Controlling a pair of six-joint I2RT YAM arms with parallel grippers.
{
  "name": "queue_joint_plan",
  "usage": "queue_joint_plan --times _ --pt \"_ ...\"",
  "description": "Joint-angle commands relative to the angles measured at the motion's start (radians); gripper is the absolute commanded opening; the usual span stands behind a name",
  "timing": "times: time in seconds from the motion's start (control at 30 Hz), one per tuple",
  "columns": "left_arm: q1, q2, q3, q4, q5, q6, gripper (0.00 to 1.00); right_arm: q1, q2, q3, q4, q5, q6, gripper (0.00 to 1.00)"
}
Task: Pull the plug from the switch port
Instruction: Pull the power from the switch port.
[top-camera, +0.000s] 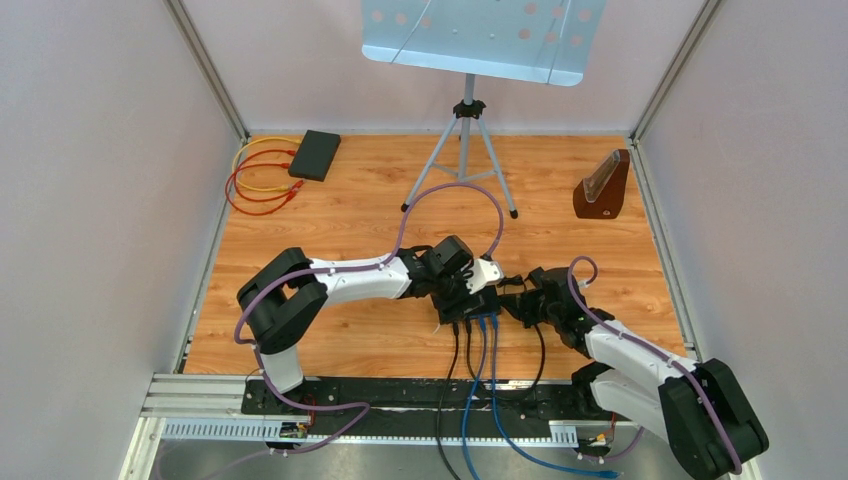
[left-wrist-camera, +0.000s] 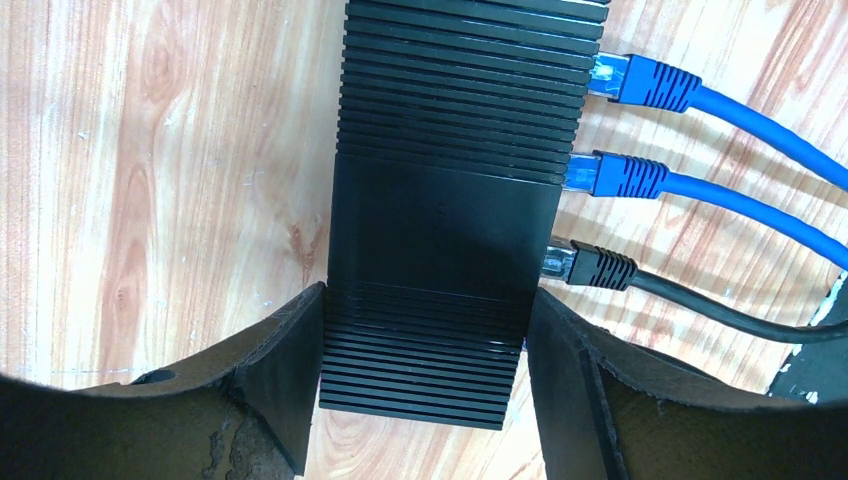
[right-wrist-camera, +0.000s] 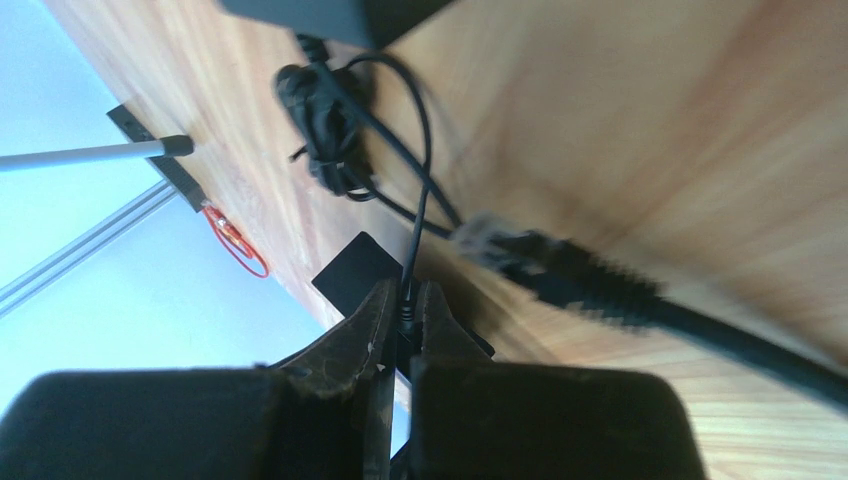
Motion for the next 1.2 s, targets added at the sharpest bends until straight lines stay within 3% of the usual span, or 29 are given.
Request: queue_joint_plan --times 0.0,0.07,0.3,0.4,0.57,0.8,0.97,1.07,1.17 --pt "0.008 0.029 -0.036 -0.126 -0.019 -0.029 0.59 -0.013 -0.031 0.011 0.014 0.060 0.035 0.00" --pt "0.009 0.030 -0.036 -0.126 -0.018 -0.031 0.59 -0.015 -0.063 -0.009 0.035 0.034 0.097 0.00" --pt "0.008 0.042 -0.023 -0.134 -0.020 -0.024 0.59 -0.024 -0.136 -0.004 0.078 0.132 0.006 0.00" --pt "0.009 0.039 -0.021 -0.140 -0.024 -0.023 0.59 -0.055 -0.151 -0.035 0.162 0.095 -0.053 0.00" --pt "0.009 0.038 -0.017 -0.146 -0.024 -0.020 0.58 -0.071 -0.092 0.012 0.018 0.085 -0.036 0.00" --pt "0.009 0.015 -0.014 -0.162 -0.019 -0.021 0.57 -0.109 -0.072 -0.056 0.236 -0.009 -0.053 0.00" --pt "0.008 0.009 -0.013 -0.174 -0.026 -0.012 0.57 -0.118 -0.101 0.026 0.084 0.041 -0.128 0.00" --pt "0.008 0.016 -0.004 -0.192 -0.032 -0.001 0.57 -0.139 -0.106 0.021 -0.043 0.060 -0.064 0.00" --pt "0.009 0.015 0.002 -0.195 -0.043 -0.004 0.56 -0.220 -0.078 0.001 -0.013 -0.058 -0.114 0.00"
